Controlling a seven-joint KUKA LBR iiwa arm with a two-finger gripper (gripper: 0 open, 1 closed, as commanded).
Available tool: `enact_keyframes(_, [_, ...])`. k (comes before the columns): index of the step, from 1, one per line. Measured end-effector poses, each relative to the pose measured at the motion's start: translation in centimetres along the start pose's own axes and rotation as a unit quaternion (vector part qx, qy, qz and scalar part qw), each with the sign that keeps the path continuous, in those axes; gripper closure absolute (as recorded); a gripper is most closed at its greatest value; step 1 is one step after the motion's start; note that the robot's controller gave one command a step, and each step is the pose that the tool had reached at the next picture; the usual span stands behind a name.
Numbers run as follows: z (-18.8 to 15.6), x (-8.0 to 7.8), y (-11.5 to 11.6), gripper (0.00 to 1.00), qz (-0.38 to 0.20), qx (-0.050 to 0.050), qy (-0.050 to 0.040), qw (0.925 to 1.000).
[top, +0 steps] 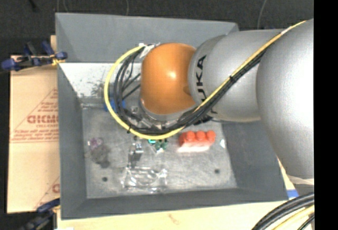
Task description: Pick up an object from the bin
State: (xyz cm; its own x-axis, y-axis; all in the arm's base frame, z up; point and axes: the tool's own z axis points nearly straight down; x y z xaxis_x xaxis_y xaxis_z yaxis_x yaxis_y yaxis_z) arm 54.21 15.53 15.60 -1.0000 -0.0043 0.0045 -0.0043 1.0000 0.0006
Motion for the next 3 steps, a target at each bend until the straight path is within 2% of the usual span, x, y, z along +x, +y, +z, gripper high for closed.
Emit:
enact_keyframes(1, [8.6, -0.6, 7.2, 0.00, -0.016, -0.002, -0.0058, 0.9999])
enact_keyframes(2, [5.5, 0.5, 3.5, 0.00, -0.004, 0.000, -0.0025, 1.0000])
enact_keyframes(3, [5.5, -0.3, 8.6, 0.00, 0.029, -0.002, -0.0042, 0.9996])
